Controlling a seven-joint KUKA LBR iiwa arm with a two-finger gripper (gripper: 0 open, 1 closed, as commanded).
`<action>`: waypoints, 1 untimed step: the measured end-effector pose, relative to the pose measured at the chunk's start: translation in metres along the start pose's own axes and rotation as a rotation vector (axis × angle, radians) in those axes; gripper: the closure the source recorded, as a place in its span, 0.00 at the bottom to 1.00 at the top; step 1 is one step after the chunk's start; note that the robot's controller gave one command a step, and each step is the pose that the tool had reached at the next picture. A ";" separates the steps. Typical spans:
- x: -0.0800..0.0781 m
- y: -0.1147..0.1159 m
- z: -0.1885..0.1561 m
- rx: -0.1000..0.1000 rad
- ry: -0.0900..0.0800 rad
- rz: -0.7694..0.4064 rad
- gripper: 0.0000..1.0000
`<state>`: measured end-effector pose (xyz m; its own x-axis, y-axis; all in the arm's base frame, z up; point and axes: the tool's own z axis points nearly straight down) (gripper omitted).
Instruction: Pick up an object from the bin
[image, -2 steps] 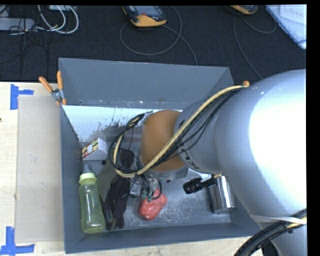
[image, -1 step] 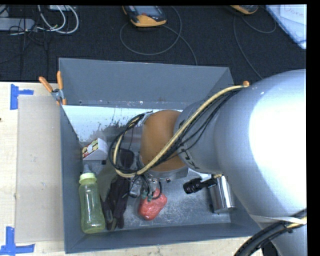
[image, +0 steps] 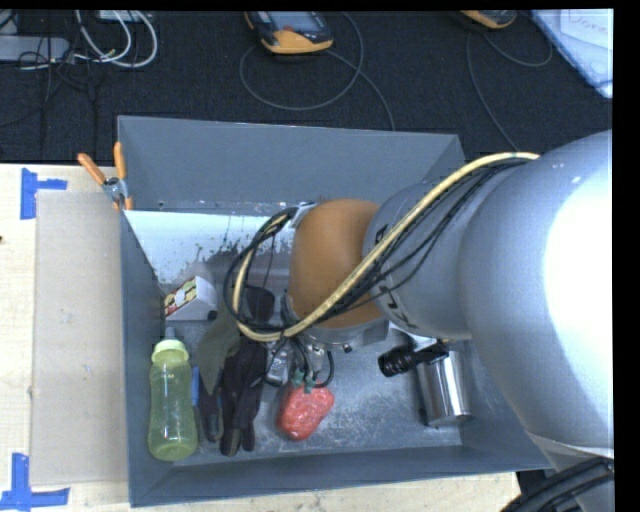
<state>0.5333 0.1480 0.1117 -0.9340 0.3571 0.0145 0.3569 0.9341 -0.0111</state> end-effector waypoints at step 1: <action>0.005 0.010 -0.041 -0.004 -0.006 -0.026 1.00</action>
Offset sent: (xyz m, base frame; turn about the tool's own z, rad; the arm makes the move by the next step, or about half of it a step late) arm -0.0129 0.0139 0.1470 -0.0101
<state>0.5329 0.1591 0.1530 -0.9429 0.3329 0.0083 0.3328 0.9430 -0.0072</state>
